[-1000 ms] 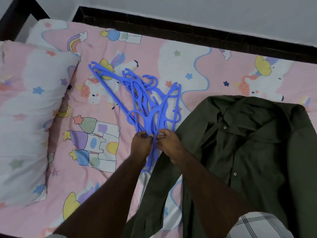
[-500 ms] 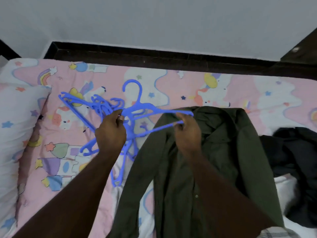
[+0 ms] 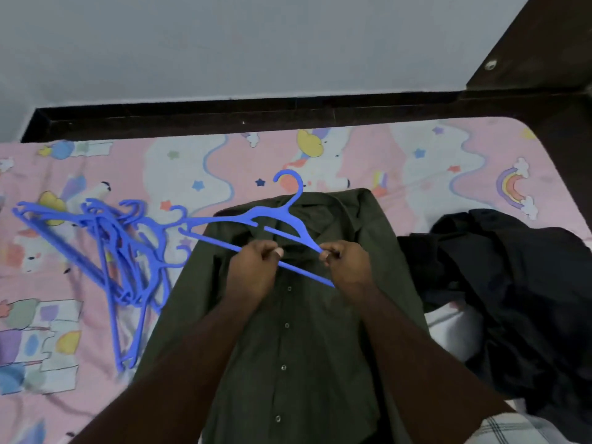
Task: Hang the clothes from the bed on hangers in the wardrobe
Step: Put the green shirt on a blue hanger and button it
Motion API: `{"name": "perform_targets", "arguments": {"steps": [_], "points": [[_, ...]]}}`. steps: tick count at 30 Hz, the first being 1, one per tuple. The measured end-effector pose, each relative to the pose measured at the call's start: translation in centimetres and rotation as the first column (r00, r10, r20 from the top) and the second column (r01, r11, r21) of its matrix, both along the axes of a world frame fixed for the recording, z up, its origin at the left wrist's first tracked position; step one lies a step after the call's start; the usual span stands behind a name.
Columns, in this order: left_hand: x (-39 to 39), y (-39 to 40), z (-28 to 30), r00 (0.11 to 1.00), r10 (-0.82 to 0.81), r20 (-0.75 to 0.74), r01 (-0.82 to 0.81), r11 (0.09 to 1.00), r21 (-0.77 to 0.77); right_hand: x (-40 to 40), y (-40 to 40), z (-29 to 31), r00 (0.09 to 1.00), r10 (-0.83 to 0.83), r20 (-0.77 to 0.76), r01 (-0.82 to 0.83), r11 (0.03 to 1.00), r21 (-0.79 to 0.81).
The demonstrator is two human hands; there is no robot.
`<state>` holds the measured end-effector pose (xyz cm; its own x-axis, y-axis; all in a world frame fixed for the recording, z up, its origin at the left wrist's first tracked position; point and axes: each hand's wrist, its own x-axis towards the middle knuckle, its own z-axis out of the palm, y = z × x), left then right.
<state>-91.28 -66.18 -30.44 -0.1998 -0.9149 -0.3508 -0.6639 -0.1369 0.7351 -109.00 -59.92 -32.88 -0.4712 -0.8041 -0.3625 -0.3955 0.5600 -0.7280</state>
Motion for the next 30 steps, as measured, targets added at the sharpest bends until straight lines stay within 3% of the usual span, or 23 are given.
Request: {"name": "perform_targets", "arguments": {"steps": [2,4,10,13,17,19,30], "points": [[-2.4,0.8,-1.5,0.960,0.204,-0.190,-0.140,0.943,0.302,-1.4,-0.2,-0.6,0.998,-0.024,0.052,0.025,1.000,-0.013],[-4.6,0.9,-2.1,0.857,0.369,-0.360,-0.168,0.861,0.480,-2.3,-0.7,-1.1,0.994,-0.020,0.105,0.021,1.000,-0.010],[-8.0,-0.8,-3.4,0.645,0.599,-0.475,-0.253,0.753,0.607,-4.4,-1.8,-2.6,0.979,0.080,0.186,-0.074,0.996,-0.041],[-8.9,-1.9,-4.5,0.577,0.619,-0.533,-0.234,0.751,0.618,-5.8,-2.7,-3.2,0.980,0.109,0.170,-0.104,0.994,-0.036],[-9.5,-4.3,-5.4,0.455,0.669,-0.587,-0.305,0.737,0.603,-9.7,-3.5,-3.8,0.993,-0.115,-0.028,0.116,0.992,0.040],[-9.5,-5.8,-5.9,0.417,0.698,-0.583,-0.374,0.716,0.589,-10.9,-3.6,-4.4,0.987,-0.113,-0.118,0.125,0.987,0.099],[-10.9,-9.6,-8.5,0.391,0.764,-0.514,-0.522,0.644,0.560,-10.1,-5.9,-6.4,0.983,-0.032,-0.180,0.056,0.990,0.132]]}}
